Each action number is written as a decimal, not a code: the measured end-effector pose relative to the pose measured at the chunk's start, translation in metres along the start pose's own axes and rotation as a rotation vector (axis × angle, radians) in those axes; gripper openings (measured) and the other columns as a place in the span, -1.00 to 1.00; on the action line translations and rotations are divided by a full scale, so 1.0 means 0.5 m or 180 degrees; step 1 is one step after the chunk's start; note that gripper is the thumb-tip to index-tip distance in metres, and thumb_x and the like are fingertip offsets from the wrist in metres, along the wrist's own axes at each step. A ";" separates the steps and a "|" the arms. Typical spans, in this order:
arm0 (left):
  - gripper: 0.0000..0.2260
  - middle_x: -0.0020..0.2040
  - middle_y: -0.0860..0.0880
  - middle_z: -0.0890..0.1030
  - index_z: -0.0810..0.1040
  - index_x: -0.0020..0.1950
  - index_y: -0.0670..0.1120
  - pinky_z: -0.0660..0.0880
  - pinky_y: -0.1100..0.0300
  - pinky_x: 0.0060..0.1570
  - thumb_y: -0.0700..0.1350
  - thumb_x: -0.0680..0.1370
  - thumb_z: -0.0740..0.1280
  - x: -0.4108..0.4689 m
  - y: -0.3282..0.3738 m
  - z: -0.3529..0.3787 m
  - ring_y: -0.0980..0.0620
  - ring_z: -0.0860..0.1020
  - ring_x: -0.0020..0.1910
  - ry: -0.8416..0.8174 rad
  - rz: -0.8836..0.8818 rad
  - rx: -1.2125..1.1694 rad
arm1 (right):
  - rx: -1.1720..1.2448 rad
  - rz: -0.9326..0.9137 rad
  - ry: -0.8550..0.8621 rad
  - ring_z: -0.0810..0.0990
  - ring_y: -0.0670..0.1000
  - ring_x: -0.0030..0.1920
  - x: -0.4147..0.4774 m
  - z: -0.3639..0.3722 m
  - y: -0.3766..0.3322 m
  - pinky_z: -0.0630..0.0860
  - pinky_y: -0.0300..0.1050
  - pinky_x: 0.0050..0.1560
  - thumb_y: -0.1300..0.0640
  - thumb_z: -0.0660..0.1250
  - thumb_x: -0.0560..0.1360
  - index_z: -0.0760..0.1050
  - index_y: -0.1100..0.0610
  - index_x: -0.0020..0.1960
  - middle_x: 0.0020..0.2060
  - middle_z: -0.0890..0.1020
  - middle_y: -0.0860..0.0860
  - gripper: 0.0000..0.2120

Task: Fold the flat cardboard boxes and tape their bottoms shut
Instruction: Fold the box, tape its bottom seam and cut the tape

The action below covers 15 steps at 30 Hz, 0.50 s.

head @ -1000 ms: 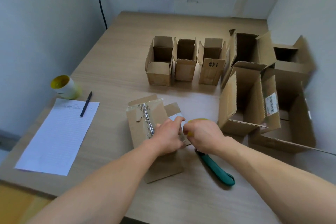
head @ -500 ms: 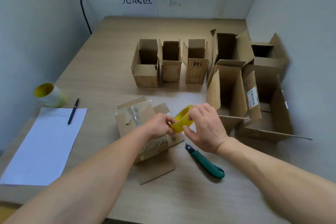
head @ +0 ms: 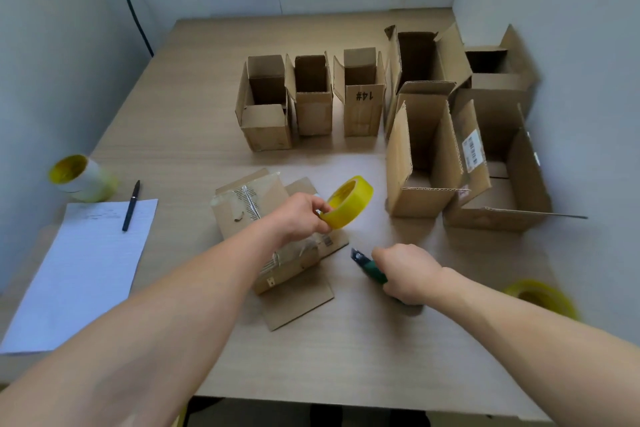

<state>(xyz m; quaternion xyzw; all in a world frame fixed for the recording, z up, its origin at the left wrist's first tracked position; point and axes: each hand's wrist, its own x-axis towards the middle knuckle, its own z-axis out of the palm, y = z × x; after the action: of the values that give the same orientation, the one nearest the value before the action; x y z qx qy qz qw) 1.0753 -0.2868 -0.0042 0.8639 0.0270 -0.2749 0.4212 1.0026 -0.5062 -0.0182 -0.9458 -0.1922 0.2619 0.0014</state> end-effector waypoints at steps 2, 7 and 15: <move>-0.78 -0.17 -0.07 0.61 0.69 -0.03 -0.07 0.41 0.22 -0.11 -0.30 0.38 0.52 0.000 0.000 -0.001 0.02 0.50 -0.20 0.0016 -0.0008 -0.0004 | 0.0132 0.0100 0.0034 0.57 0.23 -0.03 -0.006 0.005 -0.005 0.35 -0.04 -0.23 0.17 0.29 0.46 0.28 0.07 -0.03 -0.06 0.57 0.11 -0.81; -0.79 -0.17 -0.06 0.58 0.69 -0.02 -0.07 0.38 0.22 -0.15 -0.28 0.39 0.52 -0.002 0.000 0.002 0.02 0.49 -0.20 0.0032 -0.0046 0.0057 | 0.0404 0.0122 0.0043 0.52 0.20 -0.09 -0.032 0.018 -0.011 0.39 -0.02 -0.20 0.03 0.32 0.45 0.25 0.05 0.04 -0.04 0.52 0.10 -0.71; -0.78 -0.14 -0.05 0.60 0.70 -0.01 -0.07 0.40 0.21 -0.12 -0.27 0.38 0.53 0.001 0.003 0.001 0.02 0.50 -0.18 0.0017 0.0006 0.0105 | 0.0361 -0.0001 -0.0269 0.47 0.18 -0.20 -0.031 0.040 -0.024 0.34 -0.03 -0.28 0.08 0.35 0.45 0.19 0.05 0.01 -0.20 0.44 0.06 -0.66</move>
<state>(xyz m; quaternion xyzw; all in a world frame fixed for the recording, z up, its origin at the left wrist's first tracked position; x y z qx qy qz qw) 1.0758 -0.2883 -0.0036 0.8715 0.0227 -0.2725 0.4071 0.9761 -0.5025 -0.0266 -0.9323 -0.1770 0.3121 0.0469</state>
